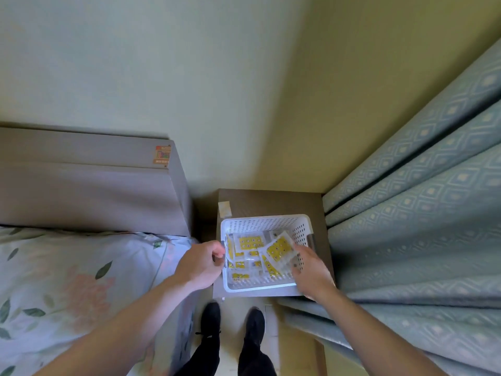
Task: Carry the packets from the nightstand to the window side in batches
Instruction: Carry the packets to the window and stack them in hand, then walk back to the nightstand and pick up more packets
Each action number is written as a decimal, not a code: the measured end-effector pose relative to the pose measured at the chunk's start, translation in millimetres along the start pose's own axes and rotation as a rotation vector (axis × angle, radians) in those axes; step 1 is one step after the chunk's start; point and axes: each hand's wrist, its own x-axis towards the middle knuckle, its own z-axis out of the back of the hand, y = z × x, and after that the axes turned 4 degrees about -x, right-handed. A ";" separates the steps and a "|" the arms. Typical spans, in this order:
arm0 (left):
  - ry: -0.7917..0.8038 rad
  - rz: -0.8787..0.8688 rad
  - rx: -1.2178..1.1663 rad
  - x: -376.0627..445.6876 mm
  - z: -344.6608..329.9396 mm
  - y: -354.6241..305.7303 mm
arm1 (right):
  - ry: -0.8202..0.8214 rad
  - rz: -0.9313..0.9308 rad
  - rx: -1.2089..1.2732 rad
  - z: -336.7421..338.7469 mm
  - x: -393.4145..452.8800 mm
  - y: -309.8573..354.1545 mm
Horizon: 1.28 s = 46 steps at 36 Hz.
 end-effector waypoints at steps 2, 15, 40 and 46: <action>-0.005 -0.017 0.027 -14.9 1.6 -3.4 | -0.025 0.014 0.033 1.5 -30.4 1.6; -0.101 -0.171 0.073 -169.2 -21.7 -13.3 | -0.086 0.156 0.164 -4.4 -176.9 17.0; -0.445 -0.080 0.049 -577.2 -125.8 27.9 | -0.007 0.637 -0.007 -81.0 -506.6 -50.0; -0.460 -0.083 0.054 -681.4 -151.7 66.4 | -0.040 0.670 -0.018 -136.3 -601.2 -60.8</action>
